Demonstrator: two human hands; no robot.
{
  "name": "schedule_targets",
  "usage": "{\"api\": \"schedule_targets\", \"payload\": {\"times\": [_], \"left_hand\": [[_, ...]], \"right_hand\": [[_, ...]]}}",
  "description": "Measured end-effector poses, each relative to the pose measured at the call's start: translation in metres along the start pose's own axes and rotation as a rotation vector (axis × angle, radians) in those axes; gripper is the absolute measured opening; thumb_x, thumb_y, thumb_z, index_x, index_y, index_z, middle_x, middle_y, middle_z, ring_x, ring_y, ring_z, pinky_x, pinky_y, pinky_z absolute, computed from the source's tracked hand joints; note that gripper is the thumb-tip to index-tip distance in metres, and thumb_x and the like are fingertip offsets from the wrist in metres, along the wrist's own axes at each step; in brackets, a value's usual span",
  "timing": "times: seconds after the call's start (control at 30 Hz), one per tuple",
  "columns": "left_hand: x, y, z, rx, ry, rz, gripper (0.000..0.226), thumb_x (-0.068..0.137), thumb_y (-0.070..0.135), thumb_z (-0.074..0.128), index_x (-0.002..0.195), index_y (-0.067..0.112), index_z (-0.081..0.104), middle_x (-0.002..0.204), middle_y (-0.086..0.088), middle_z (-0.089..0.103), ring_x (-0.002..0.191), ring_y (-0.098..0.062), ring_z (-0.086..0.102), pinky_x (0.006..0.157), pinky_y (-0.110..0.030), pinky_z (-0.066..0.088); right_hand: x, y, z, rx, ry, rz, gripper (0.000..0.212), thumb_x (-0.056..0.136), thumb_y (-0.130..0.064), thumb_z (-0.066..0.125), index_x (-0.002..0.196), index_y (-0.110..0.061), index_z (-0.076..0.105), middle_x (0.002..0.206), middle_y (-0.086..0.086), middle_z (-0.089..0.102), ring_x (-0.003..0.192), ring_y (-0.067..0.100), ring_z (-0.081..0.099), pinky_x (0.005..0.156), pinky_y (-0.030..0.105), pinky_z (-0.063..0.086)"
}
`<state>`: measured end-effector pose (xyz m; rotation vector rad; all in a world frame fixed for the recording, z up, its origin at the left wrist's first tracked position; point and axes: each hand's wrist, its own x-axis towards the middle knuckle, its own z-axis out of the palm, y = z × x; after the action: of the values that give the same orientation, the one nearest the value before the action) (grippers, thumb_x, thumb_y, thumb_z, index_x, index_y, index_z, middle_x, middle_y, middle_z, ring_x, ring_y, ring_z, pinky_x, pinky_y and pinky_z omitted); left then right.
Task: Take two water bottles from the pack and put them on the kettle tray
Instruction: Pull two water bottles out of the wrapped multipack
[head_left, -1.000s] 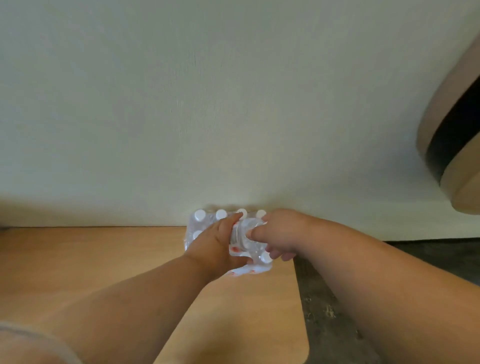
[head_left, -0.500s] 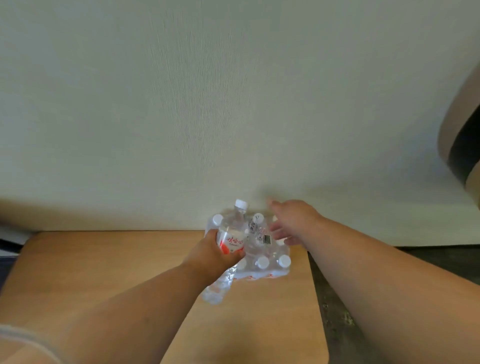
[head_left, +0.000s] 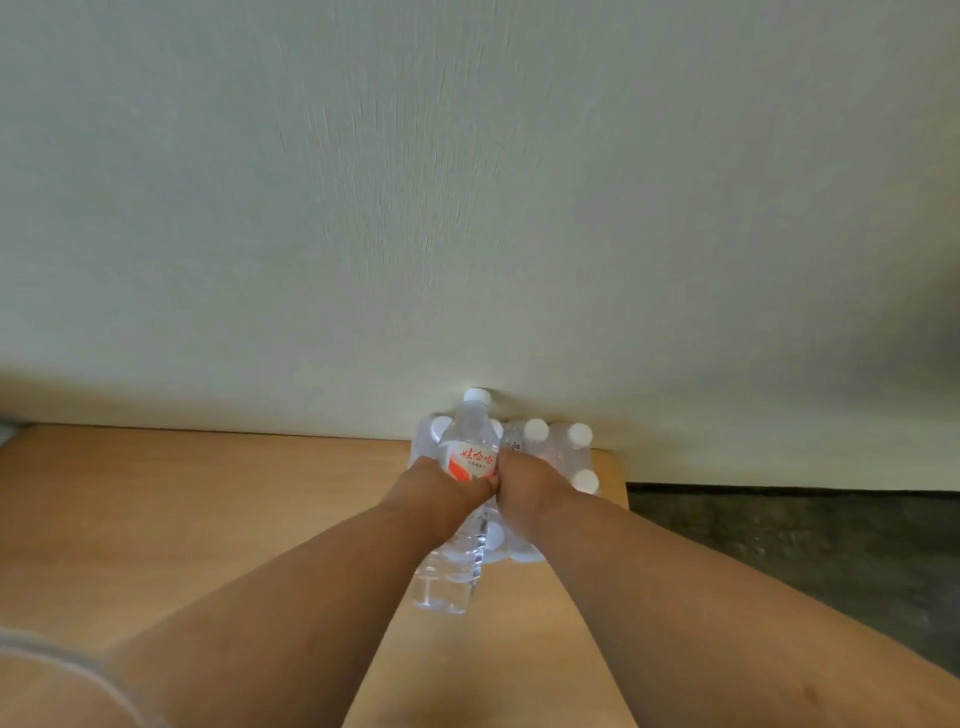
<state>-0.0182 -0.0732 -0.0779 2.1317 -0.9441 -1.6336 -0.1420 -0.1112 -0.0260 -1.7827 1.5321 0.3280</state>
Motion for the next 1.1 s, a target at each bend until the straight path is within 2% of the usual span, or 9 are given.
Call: {"api": "schedule_targets", "payload": {"times": [0.1,0.23,0.37,0.43,0.53,0.63,0.87,1.0,1.1], "left_hand": [[0.002,-0.003,0.002,0.009,0.008,0.007,0.059,0.066,0.065,0.080,0.105,0.023,0.064,0.087,0.001,0.073,0.077,-0.016,0.071,0.059,-0.029,0.053],[-0.001,-0.001,0.002,0.023,-0.006,0.013,0.060,0.062,0.074,0.077,0.095,0.028,0.057,0.083,0.004,0.070,0.075,-0.013,0.069,0.056,-0.028,0.052],[-0.002,0.001,0.002,0.055,0.007,-0.006,0.071,0.061,0.075,0.076,0.106,0.024,0.055,0.087,0.004,0.068,0.080,-0.017,0.070,0.075,-0.038,0.063],[-0.002,0.001,0.003,0.041,0.012,-0.001,0.071,0.060,0.074,0.077,0.105,0.025,0.053,0.086,0.005,0.068,0.081,-0.017,0.070,0.081,-0.041,0.063],[0.000,0.000,0.004,0.052,0.021,0.000,0.070,0.063,0.071,0.078,0.108,0.023,0.055,0.086,0.006,0.066,0.085,-0.019,0.071,0.084,-0.044,0.063],[0.001,-0.001,0.002,0.054,0.016,-0.006,0.074,0.062,0.070,0.077,0.114,0.020,0.058,0.087,0.005,0.068,0.085,-0.019,0.071,0.085,-0.044,0.063],[-0.004,0.004,0.001,0.047,-0.008,-0.018,0.072,0.057,0.074,0.076,0.103,0.025,0.053,0.086,0.004,0.068,0.087,-0.021,0.071,0.085,-0.041,0.062],[-0.005,0.005,0.000,0.052,-0.004,-0.019,0.069,0.060,0.071,0.078,0.104,0.020,0.060,0.086,0.000,0.071,0.082,-0.020,0.072,0.080,-0.038,0.062],[-0.005,0.006,0.001,0.079,-0.003,-0.006,0.058,0.062,0.071,0.076,0.091,0.025,0.058,0.083,0.001,0.070,0.079,-0.019,0.072,0.079,-0.038,0.062]], "right_hand": [[0.010,0.004,0.005,-0.143,-0.028,0.061,0.023,0.088,-0.024,0.045,0.091,-0.015,0.066,0.093,0.008,0.068,0.086,0.025,0.059,0.079,0.032,0.045],[0.016,0.008,0.000,-0.702,-0.115,0.135,0.032,0.086,-0.031,0.048,0.116,-0.026,0.057,0.124,0.005,0.056,0.118,0.028,0.045,0.092,0.043,0.035],[0.028,0.011,0.003,-0.805,-0.125,0.171,0.036,0.085,-0.037,0.051,0.121,-0.029,0.055,0.130,0.000,0.054,0.122,0.025,0.043,0.095,0.041,0.033],[0.037,0.009,0.003,-0.754,-0.144,0.224,0.033,0.085,-0.038,0.052,0.116,-0.028,0.058,0.126,-0.001,0.058,0.119,0.023,0.048,0.093,0.037,0.035],[0.045,0.004,0.001,-0.563,-0.159,0.287,0.031,0.080,-0.039,0.057,0.106,-0.024,0.059,0.105,0.001,0.066,0.099,0.023,0.060,0.086,0.034,0.046],[0.043,0.004,0.004,-0.361,-0.136,0.324,0.027,0.076,-0.038,0.061,0.098,-0.021,0.058,0.089,0.003,0.066,0.084,0.024,0.062,0.085,0.038,0.049],[0.021,0.011,0.007,-0.307,-0.036,0.269,0.016,0.083,-0.039,0.045,0.081,-0.028,0.056,0.091,-0.001,0.066,0.093,0.025,0.060,0.092,0.043,0.042],[-0.007,0.017,-0.013,-0.154,0.079,0.210,0.033,0.077,-0.053,0.043,0.093,-0.031,0.062,0.090,-0.005,0.068,0.084,0.021,0.061,0.082,0.036,0.048],[-0.040,0.026,-0.032,0.010,0.133,0.137,0.015,0.080,-0.047,0.051,0.088,-0.037,0.060,0.087,-0.006,0.066,0.069,0.011,0.057,0.054,0.021,0.043]]}}
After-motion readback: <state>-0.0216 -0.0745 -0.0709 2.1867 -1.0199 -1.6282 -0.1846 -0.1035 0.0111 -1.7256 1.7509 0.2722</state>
